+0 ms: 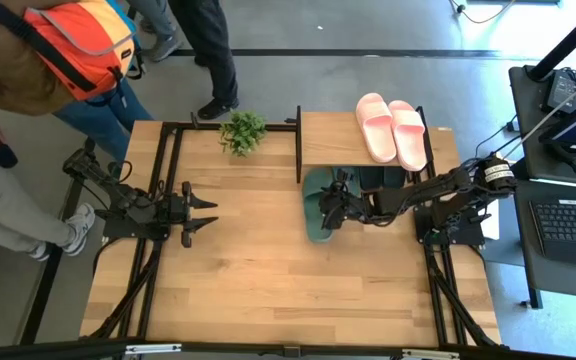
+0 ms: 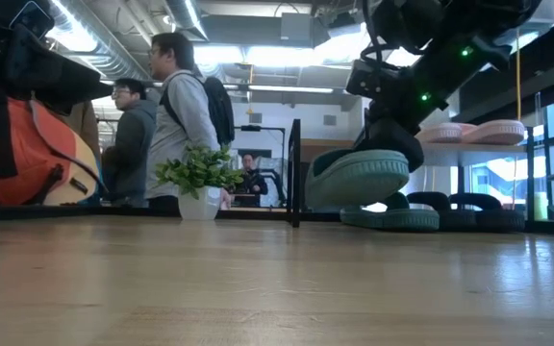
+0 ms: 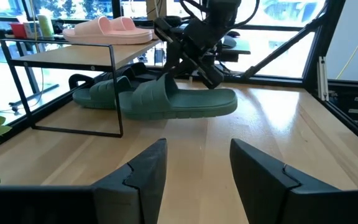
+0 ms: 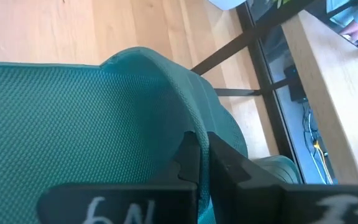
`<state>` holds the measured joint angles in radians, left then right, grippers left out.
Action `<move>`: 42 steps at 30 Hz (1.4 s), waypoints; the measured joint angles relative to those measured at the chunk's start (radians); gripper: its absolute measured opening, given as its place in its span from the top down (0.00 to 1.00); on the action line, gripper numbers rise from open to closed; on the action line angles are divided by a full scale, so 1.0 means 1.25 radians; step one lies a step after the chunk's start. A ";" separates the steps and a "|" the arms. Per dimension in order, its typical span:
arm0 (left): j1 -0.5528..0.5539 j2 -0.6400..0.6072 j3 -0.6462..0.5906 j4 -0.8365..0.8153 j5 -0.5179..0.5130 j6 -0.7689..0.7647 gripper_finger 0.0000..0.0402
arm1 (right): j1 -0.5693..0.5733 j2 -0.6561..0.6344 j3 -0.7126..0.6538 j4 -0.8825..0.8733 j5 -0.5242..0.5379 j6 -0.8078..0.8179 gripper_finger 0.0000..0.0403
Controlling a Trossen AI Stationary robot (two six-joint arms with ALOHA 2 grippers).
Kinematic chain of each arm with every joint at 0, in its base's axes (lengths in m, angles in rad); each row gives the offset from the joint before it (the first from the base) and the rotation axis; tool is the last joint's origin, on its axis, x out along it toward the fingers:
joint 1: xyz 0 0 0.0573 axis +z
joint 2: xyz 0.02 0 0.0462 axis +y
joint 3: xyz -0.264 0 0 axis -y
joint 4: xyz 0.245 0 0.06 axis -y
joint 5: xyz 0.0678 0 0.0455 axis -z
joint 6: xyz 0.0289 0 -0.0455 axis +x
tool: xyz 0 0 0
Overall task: Pick and place slides into the shelf
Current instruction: Put the green slide under the shelf
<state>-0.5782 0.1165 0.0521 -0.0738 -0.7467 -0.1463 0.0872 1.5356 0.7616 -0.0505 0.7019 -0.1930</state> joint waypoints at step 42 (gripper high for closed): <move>0.000 0.001 0.000 0.000 0.000 0.020 0.58 | -0.056 0.107 0.000 0.047 -0.034 -0.014 0.66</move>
<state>-0.5783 0.1173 0.0517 -0.0738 -0.7471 -0.1211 0.0166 1.6688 0.7620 0.0078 0.6598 -0.2111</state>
